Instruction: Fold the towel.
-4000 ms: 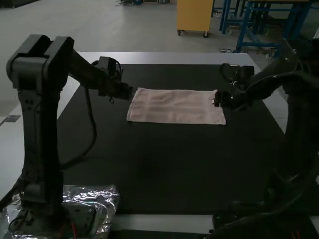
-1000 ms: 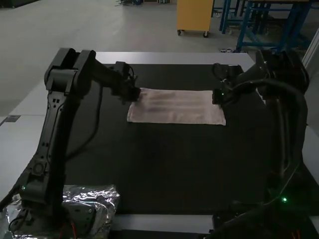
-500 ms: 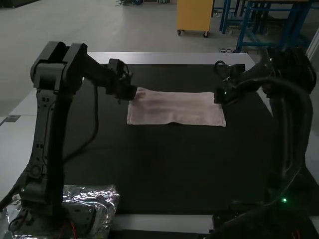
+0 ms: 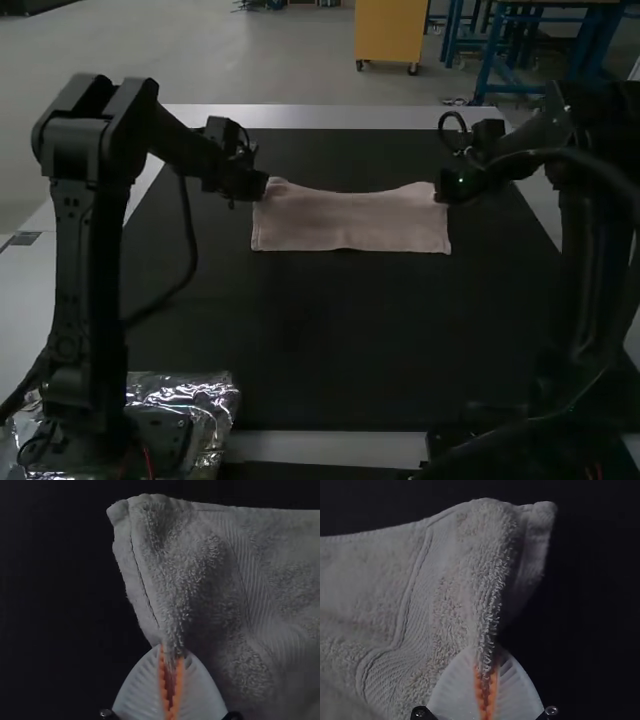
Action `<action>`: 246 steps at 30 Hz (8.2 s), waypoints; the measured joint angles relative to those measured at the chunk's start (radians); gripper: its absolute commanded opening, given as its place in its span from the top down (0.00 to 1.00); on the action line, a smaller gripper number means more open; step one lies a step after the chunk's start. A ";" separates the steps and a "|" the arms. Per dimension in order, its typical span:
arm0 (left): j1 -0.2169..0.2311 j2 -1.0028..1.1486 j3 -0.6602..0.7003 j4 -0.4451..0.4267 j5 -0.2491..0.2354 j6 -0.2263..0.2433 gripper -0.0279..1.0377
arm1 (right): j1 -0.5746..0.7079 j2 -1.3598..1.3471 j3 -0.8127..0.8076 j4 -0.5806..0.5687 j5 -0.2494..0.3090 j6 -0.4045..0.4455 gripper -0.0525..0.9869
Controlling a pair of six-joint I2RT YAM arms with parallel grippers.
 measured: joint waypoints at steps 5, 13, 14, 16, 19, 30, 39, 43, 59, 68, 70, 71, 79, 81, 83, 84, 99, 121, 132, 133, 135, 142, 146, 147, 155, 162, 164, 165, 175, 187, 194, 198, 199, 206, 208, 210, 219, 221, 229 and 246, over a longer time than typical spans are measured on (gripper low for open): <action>0.000 -0.065 -0.051 0.012 0.009 0.000 0.96 | -0.013 -0.053 -0.061 -0.001 -0.026 -0.001 0.98; 0.000 -0.145 -0.143 0.007 0.016 0.000 0.96 | -0.024 -0.137 -0.149 -0.008 -0.058 -0.009 0.98; 0.000 -0.155 -0.158 0.007 0.018 0.000 0.96 | -0.025 -0.144 -0.161 -0.008 -0.063 -0.011 0.98; 0.000 -0.176 -0.189 0.008 0.019 0.000 0.96 | -0.027 -0.159 -0.185 -0.009 -0.070 -0.013 0.98; 0.000 -0.212 -0.239 0.010 0.019 0.000 0.96 | -0.029 -0.179 -0.217 -0.020 -0.079 -0.018 0.98; 0.000 -0.295 -0.401 0.034 0.026 0.000 0.95 | -0.030 -0.202 -0.317 -0.051 -0.096 -0.039 0.97; 0.013 -0.295 -0.503 0.054 0.035 0.002 0.05 | -0.070 -0.204 -0.360 -0.059 -0.072 -0.046 0.13; 0.021 -0.295 -0.502 0.088 0.044 -0.007 0.05 | -0.082 -0.208 -0.354 -0.063 -0.064 -0.048 0.08; 0.043 -0.339 -0.468 0.135 0.048 -0.074 0.06 | -0.051 -0.214 -0.335 -0.048 -0.038 -0.048 0.08; 0.043 -0.339 -0.468 0.128 0.048 -0.081 0.06 | -0.026 -0.193 -0.335 -0.021 -0.030 -0.048 0.09; 0.043 -0.339 -0.468 0.127 0.048 -0.082 0.06 | -0.021 -0.171 -0.335 -0.020 -0.027 -0.048 0.09; 0.043 -0.339 -0.468 0.126 0.048 -0.082 0.06 | -0.017 -0.160 -0.335 -0.013 -0.020 -0.051 0.09; 0.043 -0.339 -0.468 0.124 0.048 -0.085 0.06 | -0.013 -0.129 -0.321 0.014 0.014 -0.060 0.97; 0.042 -0.339 -0.468 0.124 0.048 -0.085 0.06 | -0.022 -0.123 -0.320 0.012 -0.011 -0.057 0.98; 0.042 -0.339 -0.468 0.124 0.049 -0.085 0.06 | -0.026 -0.122 -0.319 0.005 -0.037 -0.056 0.98; 0.042 -0.339 -0.468 0.125 0.049 -0.085 0.06 | -0.027 -0.122 -0.319 0.004 -0.043 -0.054 0.98; 0.017 -0.339 -0.468 0.196 0.048 -0.085 0.06 | -0.111 -0.301 -0.320 -0.172 -0.164 -0.055 0.98; 0.008 -0.339 -0.468 0.201 0.047 -0.084 0.06 | 0.320 -0.208 -0.260 -0.017 -0.181 0.132 0.98; 0.014 -0.339 -0.489 0.233 0.047 -0.084 0.06 | 0.454 -0.066 -0.092 0.016 -0.181 0.207 0.98; 0.015 -0.339 -0.493 0.233 0.048 -0.084 0.06 | 0.462 -0.055 -0.079 0.016 -0.181 0.209 0.98; 0.018 -0.339 -0.499 0.234 0.048 -0.084 0.06 | 0.475 -0.035 -0.057 0.016 -0.180 0.214 0.98; 0.046 -0.339 -0.509 0.242 0.047 -0.084 0.06 | 0.499 0.015 0.009 0.016 -0.180 0.233 0.98; 0.057 -0.346 -0.509 0.241 0.047 -0.084 0.06 | 0.514 0.033 0.037 0.018 -0.180 0.242 0.98; 0.062 -0.349 -0.509 0.241 0.047 -0.083 0.06 | 0.520 0.038 0.043 0.019 -0.180 0.246 0.98; 0.103 -0.400 -0.545 0.243 0.041 -0.069 0.06 | 0.574 0.089 0.112 0.019 -0.178 0.280 0.90; 0.140 -0.424 -0.567 0.249 0.039 -0.060 0.06 | 0.587 0.093 0.169 0.021 -0.203 0.295 0.29; 0.140 -0.426 -0.567 0.250 0.037 -0.058 0.06 | 0.585 0.083 0.167 0.025 -0.215 0.295 0.30; 0.140 -0.426 -0.567 0.249 0.037 -0.057 0.06 | 0.582 0.074 0.159 0.045 -0.220 0.295 0.38; 0.113 -0.426 -0.567 0.263 0.014 -0.056 0.06 | 0.483 -0.068 -0.009 0.286 -0.237 0.340 0.97; 0.090 -0.426 -0.567 0.284 0.005 -0.058 0.06 | 0.481 0.047 -0.071 0.367 -0.238 0.363 0.97; 0.090 -0.463 -0.567 0.315 -0.005 -0.063 0.06 | 0.486 0.094 -0.071 0.408 -0.238 0.380 0.97; 0.090 -0.466 -0.567 0.321 -0.005 -0.065 0.06 | 0.510 0.116 -0.071 0.417 -0.238 0.385 0.97; 0.090 -0.466 -0.567 0.322 -0.005 -0.065 0.06 | 0.520 0.123 -0.071 0.421 -0.238 0.386 0.97; 0.091 -0.480 -0.567 0.320 -0.005 -0.066 0.06 | 0.592 0.172 -0.071 0.447 -0.237 0.404 0.97; 0.090 -0.494 -0.567 0.313 -0.005 -0.069 0.06 | 0.600 0.191 -0.071 0.470 -0.238 0.406 0.97; 0.091 -0.514 -0.567 0.311 -0.006 -0.070 0.06 | 0.600 0.203 -0.070 0.496 -0.241 0.415 0.97; 0.090 -0.587 -0.562 0.276 -0.009 -0.074 0.06 | 0.560 0.083 -0.061 0.478 -0.248 0.502 0.97; 0.090 -0.602 -0.552 0.260 -0.009 -0.074 0.06 | 0.527 0.006 -0.045 0.454 -0.249 0.513 0.91; 0.043 -0.732 -0.489 0.209 -0.029 -0.076 0.06 | 0.335 -0.366 -0.031 0.356 -0.249 0.507 0.10; 0.046 -1.271 -0.478 0.077 -0.117 -0.057 0.06 | 0.130 -1.382 -0.454 0.187 -0.138 0.474 0.07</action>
